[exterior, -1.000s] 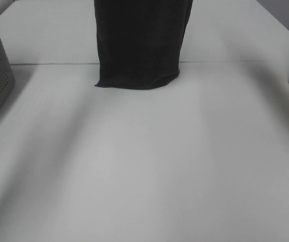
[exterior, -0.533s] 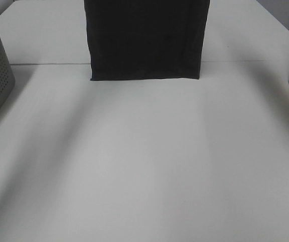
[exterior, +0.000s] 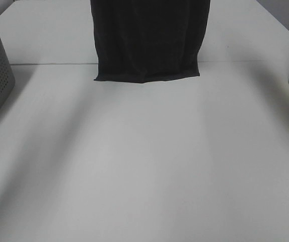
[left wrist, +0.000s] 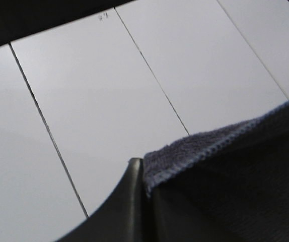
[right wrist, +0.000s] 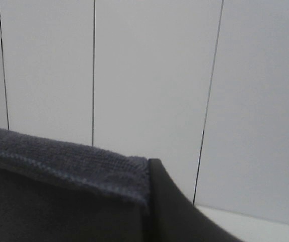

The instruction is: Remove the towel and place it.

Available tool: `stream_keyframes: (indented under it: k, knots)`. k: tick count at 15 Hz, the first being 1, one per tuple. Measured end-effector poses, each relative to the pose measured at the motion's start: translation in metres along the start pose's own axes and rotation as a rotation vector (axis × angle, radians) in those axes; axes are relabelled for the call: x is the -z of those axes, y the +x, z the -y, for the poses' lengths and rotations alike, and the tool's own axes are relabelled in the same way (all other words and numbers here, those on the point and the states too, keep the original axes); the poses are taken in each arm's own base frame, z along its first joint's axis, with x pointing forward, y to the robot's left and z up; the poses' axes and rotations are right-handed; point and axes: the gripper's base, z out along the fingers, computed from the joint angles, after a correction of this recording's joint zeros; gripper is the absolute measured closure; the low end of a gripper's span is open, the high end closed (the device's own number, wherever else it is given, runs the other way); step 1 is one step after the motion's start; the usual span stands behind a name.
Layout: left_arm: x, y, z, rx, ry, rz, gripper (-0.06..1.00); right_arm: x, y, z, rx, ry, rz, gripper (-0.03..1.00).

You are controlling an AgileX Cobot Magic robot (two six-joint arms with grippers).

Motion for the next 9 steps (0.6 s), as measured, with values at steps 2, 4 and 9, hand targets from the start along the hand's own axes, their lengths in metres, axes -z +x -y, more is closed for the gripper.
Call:
stream_keyframes:
  k: [2,4,9]
  knots:
    - [0.0,0.002,0.007,0.005,0.03,-0.175,0.94,0.001,0.013,-0.002,-0.028,-0.026,-0.153,0.96]
    - [0.005,-0.006,0.015,0.051,0.048,-0.41,0.94,0.012,0.017,-0.005,-0.066,-0.059,-0.301,0.96]
    - [0.046,-0.075,0.011,0.172,0.229,-0.946,0.94,0.071,-0.003,-0.008,-0.1,-0.137,-0.641,0.96]
